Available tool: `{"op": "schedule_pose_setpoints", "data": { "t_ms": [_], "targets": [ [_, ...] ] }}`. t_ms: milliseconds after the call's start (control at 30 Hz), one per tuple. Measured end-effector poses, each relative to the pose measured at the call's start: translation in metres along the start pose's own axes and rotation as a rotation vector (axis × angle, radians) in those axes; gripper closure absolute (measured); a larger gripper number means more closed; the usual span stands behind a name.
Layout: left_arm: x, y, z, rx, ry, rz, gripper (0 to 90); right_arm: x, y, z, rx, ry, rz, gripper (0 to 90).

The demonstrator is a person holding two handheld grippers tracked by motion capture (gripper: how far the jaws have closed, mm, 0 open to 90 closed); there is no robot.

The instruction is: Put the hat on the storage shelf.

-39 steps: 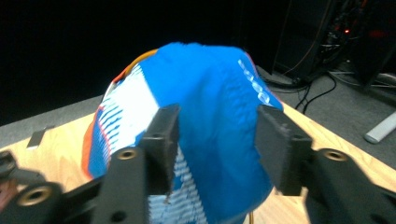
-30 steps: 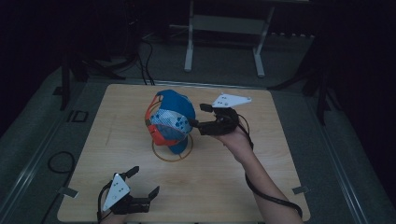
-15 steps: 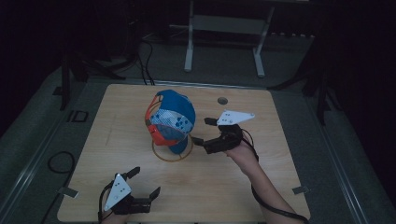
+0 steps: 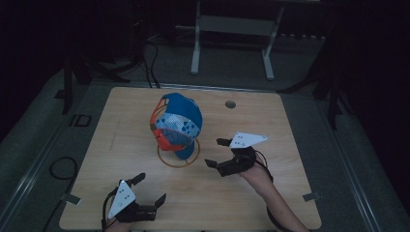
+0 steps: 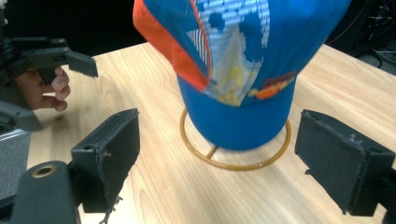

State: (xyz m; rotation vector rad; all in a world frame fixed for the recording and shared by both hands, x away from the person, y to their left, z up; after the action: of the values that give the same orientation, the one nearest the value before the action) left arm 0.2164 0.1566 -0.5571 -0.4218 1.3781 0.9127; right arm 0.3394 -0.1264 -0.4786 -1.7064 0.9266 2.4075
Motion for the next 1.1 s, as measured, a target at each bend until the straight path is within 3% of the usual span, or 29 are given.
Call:
{"op": "schedule_pose_setpoints", "data": {
  "t_ms": [533,1100],
  "targets": [
    [0.002,-0.002,0.000,0.005,0.008,0.003,2.7,0.062,0.001,-0.014,-0.004,-0.035,0.056,14.2],
    [0.004,-0.004,0.000,0.011,0.011,0.013,2.7,0.102,0.015,-0.028,0.027,-0.047,0.117,14.9]
  ]
}}
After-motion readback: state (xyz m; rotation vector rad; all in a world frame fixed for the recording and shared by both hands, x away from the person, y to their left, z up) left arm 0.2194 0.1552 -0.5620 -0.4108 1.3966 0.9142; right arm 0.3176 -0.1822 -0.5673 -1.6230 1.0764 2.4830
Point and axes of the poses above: each handheld gripper's, and its own axes: y roughly backward along the jaws, x roughly out of its underside, z roughly to its left, the point moved 4 cm from there along -y, roughly forward along the jaws, and after that the axes turned 12 degrees about -y, right-handed, at the moved point
